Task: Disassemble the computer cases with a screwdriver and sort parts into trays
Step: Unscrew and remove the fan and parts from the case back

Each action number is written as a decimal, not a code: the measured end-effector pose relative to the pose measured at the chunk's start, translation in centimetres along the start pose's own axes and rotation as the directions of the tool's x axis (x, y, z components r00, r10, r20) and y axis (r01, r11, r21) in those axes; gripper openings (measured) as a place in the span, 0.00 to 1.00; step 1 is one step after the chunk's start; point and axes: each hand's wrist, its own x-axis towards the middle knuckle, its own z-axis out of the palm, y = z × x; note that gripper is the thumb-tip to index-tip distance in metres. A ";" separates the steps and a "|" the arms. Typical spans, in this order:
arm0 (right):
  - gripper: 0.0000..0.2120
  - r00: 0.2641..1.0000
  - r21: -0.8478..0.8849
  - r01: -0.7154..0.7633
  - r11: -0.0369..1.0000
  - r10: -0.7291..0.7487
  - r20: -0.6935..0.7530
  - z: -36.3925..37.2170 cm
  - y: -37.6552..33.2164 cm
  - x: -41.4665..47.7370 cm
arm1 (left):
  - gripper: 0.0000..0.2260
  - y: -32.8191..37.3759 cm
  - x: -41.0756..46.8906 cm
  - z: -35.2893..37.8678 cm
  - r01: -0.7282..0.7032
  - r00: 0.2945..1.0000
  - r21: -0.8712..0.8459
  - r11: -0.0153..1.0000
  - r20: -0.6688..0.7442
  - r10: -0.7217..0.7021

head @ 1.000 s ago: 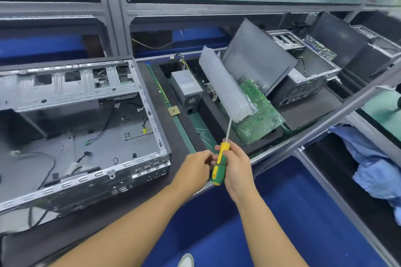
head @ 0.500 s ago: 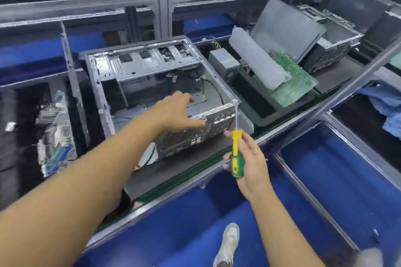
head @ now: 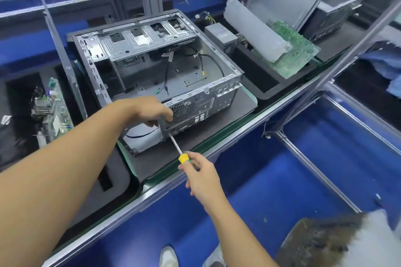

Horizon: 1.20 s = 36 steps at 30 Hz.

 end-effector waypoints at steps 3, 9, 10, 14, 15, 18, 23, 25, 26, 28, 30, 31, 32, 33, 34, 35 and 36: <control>0.08 1.000 0.046 0.010 0.999 -0.009 -0.014 0.5 0.1 0.0 | 0.10 0.1 -0.5 0.0 -0.010 1.000 0.001 1.000 -0.008 0.010; 0.10 0.999 0.046 0.011 0.999 -0.009 -0.042 0.9 0.0 0.4 | 0.16 0.4 -0.8 0.2 -0.036 0.999 -0.071 0.997 -0.004 0.036; 0.10 0.999 0.040 0.011 0.999 -0.009 -0.044 0.9 0.0 0.4 | 0.16 0.4 -0.9 0.2 -0.036 0.999 -0.078 0.996 0.001 0.036; 0.10 0.999 0.045 0.007 0.999 -0.005 -0.044 1.0 0.0 0.2 | 0.17 0.4 -1.0 0.1 -0.037 0.999 -0.091 0.995 -0.009 0.037; 0.10 0.999 0.044 0.005 0.999 -0.003 -0.046 1.0 0.0 0.2 | 0.16 0.4 -1.0 0.1 -0.039 0.999 -0.091 0.995 -0.010 0.038; 0.10 0.999 0.041 0.007 0.999 -0.005 -0.051 1.1 -0.1 0.1 | 0.16 0.2 -0.9 0.1 -0.044 0.999 -0.098 0.994 -0.012 0.043; 0.10 0.998 0.020 0.020 1.000 -0.019 -0.056 1.1 -0.2 -0.1 | 0.16 0.1 -0.8 0.1 -0.046 0.999 -0.108 0.993 -0.018 0.044; 0.10 0.998 0.017 0.013 1.000 -0.012 -0.053 1.2 -0.2 -0.1 | 0.17 0.0 -0.8 0.1 -0.046 0.999 -0.109 0.993 -0.014 0.045; 0.10 0.999 0.019 0.010 1.000 -0.009 -0.053 1.3 -0.3 -0.1 | 0.17 0.0 -0.8 0.0 -0.044 0.999 -0.107 0.993 -0.013 0.043; 0.10 0.998 0.027 0.009 1.000 -0.007 -0.056 1.5 -0.3 -0.2 | 0.17 0.1 -0.9 0.1 -0.040 0.999 -0.109 0.993 -0.019 0.038; 0.10 0.998 0.045 0.006 0.999 -0.004 -0.056 1.5 -0.3 -0.2 | 0.17 0.1 -0.9 0.1 -0.038 0.999 -0.120 0.992 -0.029 0.035; 0.09 0.998 0.052 0.001 0.999 0.002 -0.057 1.6 -0.3 -0.2 | 0.17 0.1 -0.8 0.1 -0.037 0.999 -0.123 0.992 -0.032 0.034; 0.09 0.998 0.057 -0.006 0.998 0.010 -0.058 1.6 -0.3 -0.2 | 0.17 0.1 -0.8 0.1 -0.035 0.999 -0.123 0.992 -0.035 0.031; 0.09 0.998 0.061 -0.012 0.998 0.016 -0.060 1.6 -0.3 -0.2 | 0.17 0.1 -0.8 0.1 -0.033 0.999 -0.123 0.992 -0.037 0.029; 0.09 0.998 0.063 -0.015 0.998 0.019 -0.062 1.7 -0.3 -0.2 | 0.17 0.1 -0.8 0.1 -0.033 0.999 -0.123 0.992 -0.037 0.029; 0.10 0.998 0.064 -0.017 0.998 0.021 -0.063 1.7 -0.3 -0.2 | 0.18 0.1 -0.8 0.1 -0.034 0.999 -0.126 0.991 -0.035 0.030; 0.10 0.998 0.069 -0.019 0.997 0.023 -0.062 1.8 -0.3 -0.2 | 0.18 0.0 -0.9 0.0 -0.035 0.999 -0.128 0.991 -0.032 0.031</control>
